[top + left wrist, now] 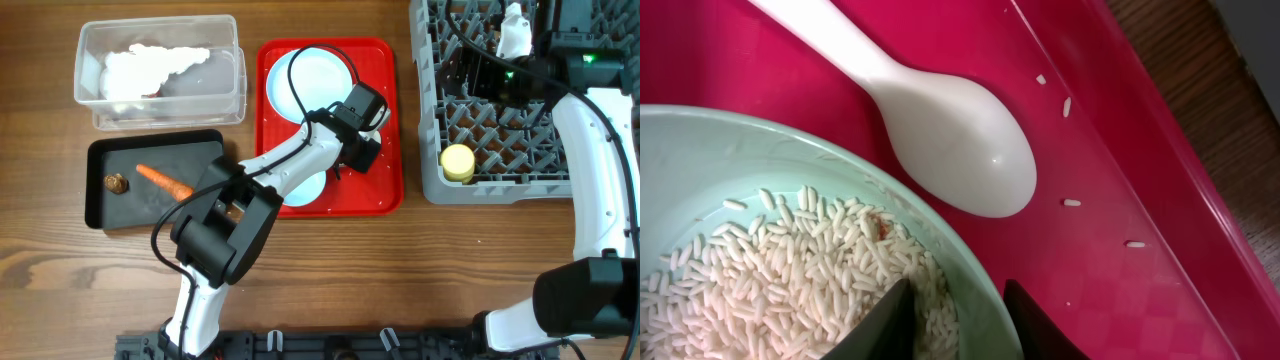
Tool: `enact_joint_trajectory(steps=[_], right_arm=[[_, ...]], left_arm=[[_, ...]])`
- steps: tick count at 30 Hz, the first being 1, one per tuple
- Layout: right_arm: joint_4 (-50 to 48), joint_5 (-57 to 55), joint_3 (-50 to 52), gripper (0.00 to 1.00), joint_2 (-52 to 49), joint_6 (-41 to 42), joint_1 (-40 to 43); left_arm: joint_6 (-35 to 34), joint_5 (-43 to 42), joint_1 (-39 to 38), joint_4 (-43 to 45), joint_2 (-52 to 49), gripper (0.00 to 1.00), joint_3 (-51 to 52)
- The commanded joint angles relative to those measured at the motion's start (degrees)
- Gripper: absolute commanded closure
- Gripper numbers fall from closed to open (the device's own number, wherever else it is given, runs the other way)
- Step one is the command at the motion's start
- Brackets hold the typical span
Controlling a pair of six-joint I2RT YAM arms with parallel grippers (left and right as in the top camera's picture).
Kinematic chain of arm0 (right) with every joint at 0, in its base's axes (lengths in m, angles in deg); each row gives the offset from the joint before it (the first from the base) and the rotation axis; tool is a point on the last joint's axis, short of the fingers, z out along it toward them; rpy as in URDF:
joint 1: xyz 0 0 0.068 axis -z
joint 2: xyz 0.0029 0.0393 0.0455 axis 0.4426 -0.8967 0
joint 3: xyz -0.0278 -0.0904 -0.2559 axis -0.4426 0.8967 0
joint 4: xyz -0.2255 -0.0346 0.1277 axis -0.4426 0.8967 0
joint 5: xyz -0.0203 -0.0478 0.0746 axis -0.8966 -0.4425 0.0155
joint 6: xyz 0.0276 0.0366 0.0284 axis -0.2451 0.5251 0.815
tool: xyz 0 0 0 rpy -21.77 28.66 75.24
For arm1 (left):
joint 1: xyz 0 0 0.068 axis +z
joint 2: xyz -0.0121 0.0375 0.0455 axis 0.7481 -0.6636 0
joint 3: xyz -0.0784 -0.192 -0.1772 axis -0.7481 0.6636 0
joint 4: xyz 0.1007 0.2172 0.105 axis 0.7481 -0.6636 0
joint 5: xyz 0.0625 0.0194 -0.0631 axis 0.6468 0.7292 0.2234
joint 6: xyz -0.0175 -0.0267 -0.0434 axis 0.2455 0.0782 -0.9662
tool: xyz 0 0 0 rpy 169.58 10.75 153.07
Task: Sort waste into correct bins and load items into the dishwasher rack
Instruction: 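Grasp the green rice bowl rim with the left gripper and lift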
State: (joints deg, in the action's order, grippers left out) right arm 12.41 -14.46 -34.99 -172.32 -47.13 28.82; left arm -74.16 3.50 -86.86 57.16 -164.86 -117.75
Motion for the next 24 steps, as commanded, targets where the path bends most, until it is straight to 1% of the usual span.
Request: enact_joint_trajectory(steps=[1,2,4,8,9,10,18,24], right_arm=[[0.28,-0.57,-0.46,0.00,-0.74,-1.42,-0.13],[0.48,-0.57,-0.46,0.00,-0.74,-1.44,-0.13],[0.50,-0.57,-0.46,0.00,-0.74,-1.40,-0.13],[0.55,-0.55,-0.46,0.00,-0.74,-1.44,-0.13],[0.52,-0.57,-0.46,0.00,-0.74,-1.42,-0.13],[0.52,-0.57,-0.46,0.00,-0.74,-1.42,-0.13],[0.61,-0.57,-0.46,0.00,-0.74,-1.40,-0.13],[0.79,-0.55,-0.46,0.00,-0.74,-1.42,-0.13]], left_arm=[[0.63,1.16,-0.35,0.15,1.25,0.72,-0.44],[0.63,1.20,-0.35,-0.04,2.27,0.74,-0.66],[0.61,1.20,-0.35,-0.02,3.48,0.75,-0.66],[0.22,1.18,-0.35,-0.26,3.78,0.74,-0.66],[0.22,1.18,-0.35,-0.24,3.78,0.83,-0.66],[0.22,1.18,-0.35,-0.26,3.78,0.96,-0.66],[0.20,1.16,-0.35,-0.42,4.61,0.96,-0.68],[-2.82,0.96,-0.35,-6.43,10.34,0.96,-5.84]])
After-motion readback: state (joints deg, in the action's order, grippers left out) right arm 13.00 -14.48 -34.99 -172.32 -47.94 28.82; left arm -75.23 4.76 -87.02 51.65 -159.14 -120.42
